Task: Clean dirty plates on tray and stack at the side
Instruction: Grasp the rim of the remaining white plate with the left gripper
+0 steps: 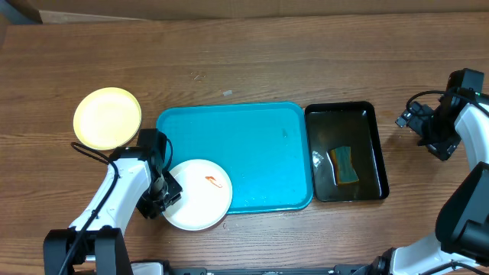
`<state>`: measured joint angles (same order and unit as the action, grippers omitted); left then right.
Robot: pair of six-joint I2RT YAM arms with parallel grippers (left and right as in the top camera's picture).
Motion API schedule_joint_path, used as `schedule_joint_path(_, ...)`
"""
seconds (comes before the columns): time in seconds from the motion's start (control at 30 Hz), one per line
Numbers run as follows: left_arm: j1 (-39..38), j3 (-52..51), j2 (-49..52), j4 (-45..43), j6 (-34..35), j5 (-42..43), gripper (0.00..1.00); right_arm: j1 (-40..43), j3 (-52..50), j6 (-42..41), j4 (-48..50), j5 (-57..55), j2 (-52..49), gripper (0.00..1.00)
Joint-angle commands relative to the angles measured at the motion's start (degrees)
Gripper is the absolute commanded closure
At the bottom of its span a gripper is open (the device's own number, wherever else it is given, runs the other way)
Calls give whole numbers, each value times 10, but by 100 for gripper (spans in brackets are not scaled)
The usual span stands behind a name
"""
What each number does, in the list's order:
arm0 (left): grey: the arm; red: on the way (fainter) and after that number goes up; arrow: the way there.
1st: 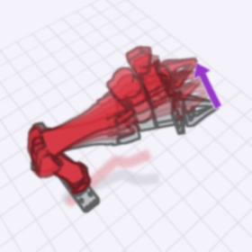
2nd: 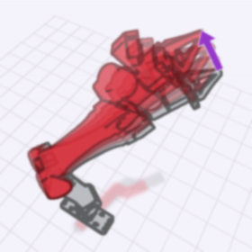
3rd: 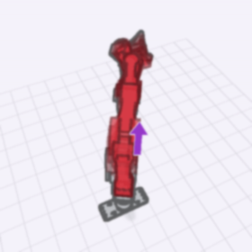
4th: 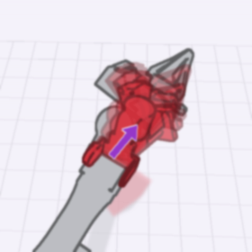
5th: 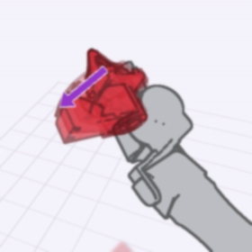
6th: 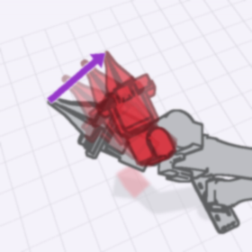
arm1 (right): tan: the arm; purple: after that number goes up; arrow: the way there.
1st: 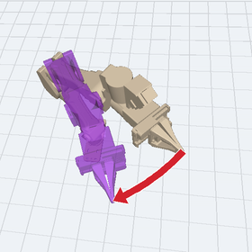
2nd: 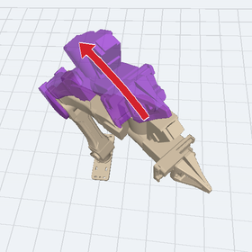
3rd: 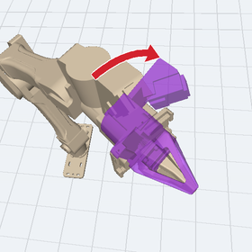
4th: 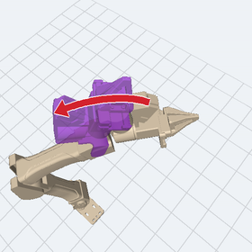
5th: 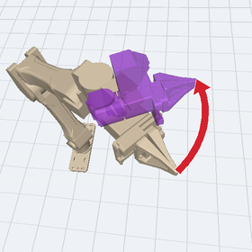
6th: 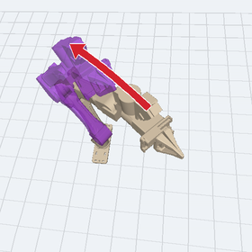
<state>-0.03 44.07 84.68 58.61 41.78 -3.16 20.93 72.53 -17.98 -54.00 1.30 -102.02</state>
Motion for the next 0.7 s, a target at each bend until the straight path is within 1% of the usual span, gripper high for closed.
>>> schedule_joint_path(0.0, -4, -6, 4, -2, -17, 21, 67, 0, 2, 0, 2, 3, -1, 0)
schedule_joint_path(0.07, -4, -6, 4, -2, -31, 33, 69, 0, 2, 0, 2, 3, -1, 0)
schedule_joint_path(0.23, -4, -6, 4, -2, -37, 45, 66, 0, 2, 0, 2, 3, -1, 0)
schedule_joint_path(0.4, -4, -6, 4, -2, -37, 45, 58, 0, 2, 0, 2, 3, -1, 0)
schedule_joint_path(0.5, -4, -6, 4, -2, -42, 45, 48, 0, 2, 0, 2, 3, -1, 0)
schedule_joint_path(0.67, -4, -6, 4, -2, -41, 45, 47, 0, 2, 0, 2, 3, -1, 0)
